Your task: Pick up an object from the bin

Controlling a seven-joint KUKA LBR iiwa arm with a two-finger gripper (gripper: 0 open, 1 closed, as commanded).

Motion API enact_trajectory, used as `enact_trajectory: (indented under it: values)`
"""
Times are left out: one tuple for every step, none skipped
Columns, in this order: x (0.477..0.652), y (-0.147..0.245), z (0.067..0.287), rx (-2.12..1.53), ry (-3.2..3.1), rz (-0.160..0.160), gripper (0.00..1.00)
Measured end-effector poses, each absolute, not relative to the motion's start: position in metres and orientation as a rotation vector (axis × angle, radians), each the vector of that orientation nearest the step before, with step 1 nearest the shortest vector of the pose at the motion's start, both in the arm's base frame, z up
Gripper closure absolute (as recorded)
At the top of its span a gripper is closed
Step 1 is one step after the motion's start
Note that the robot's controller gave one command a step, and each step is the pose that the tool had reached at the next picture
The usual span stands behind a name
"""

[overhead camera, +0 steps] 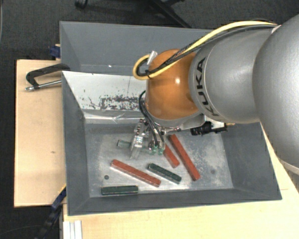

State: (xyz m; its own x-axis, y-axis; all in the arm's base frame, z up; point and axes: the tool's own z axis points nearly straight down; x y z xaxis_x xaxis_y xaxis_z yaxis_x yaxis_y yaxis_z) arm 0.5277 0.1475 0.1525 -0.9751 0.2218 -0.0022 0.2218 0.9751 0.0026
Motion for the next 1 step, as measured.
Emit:
enact_trajectory:
  values:
    - [0.5282,0.1477,0.1676,0.35,3.117,0.005,1.0]
